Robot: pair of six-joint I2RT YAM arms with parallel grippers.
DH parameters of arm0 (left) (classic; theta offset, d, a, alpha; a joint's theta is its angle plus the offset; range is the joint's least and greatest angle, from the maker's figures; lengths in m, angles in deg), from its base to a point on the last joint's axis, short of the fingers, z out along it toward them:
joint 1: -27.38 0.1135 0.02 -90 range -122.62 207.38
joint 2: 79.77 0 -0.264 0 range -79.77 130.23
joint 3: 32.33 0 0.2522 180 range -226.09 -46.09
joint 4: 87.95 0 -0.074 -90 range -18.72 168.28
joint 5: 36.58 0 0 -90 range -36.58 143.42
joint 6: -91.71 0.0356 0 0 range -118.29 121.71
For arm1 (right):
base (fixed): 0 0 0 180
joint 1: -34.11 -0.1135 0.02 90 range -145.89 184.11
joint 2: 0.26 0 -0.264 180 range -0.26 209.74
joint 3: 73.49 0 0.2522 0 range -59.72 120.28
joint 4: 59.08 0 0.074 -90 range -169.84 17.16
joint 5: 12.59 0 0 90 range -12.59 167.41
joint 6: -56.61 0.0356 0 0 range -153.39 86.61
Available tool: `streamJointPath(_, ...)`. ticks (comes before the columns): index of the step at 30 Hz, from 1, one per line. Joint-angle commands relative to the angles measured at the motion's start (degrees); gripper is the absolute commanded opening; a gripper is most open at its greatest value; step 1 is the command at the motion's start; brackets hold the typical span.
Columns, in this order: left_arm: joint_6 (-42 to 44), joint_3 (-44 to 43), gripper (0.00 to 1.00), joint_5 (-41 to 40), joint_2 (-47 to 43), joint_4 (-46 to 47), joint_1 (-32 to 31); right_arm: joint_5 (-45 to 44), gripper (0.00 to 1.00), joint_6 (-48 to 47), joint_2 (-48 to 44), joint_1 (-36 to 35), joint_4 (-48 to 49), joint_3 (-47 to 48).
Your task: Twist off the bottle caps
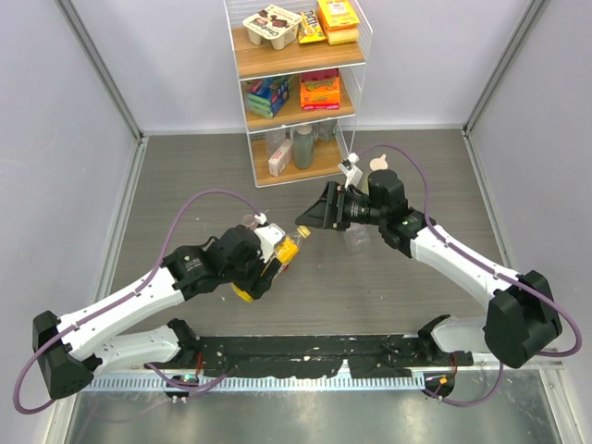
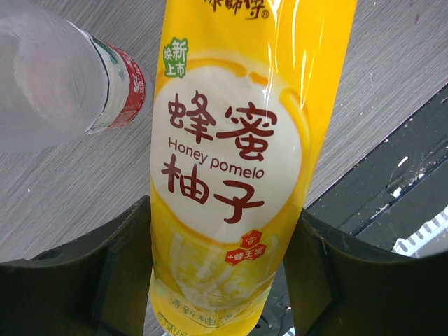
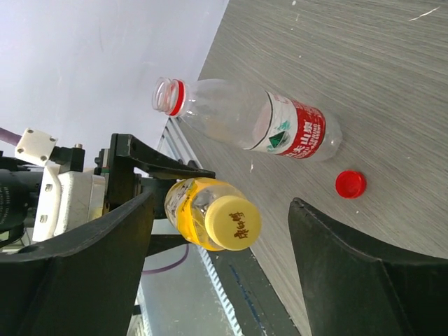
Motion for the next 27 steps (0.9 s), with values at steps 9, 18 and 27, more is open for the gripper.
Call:
streamJointPath(9, -0.1, -2.0, 0.00, -0.4, -0.1, 0.3, -0.6, 4.6, 0.71, 2.4, 2.0, -1.0, 4.9, -0.6)
streamJointPath(18, 0.0, -1.9, 0.00, -0.3, -0.4, 0.3, -0.9, 5.3, 0.55, 2.4, 2.7, -1.3, 4.7, -0.7)
streamJointPath(27, 0.0, -2.1, 0.00, -0.2, 0.2, 0.3, -1.0, 6.2, 0.04, 3.6, 1.1, -1.4, 6.9, -1.2)
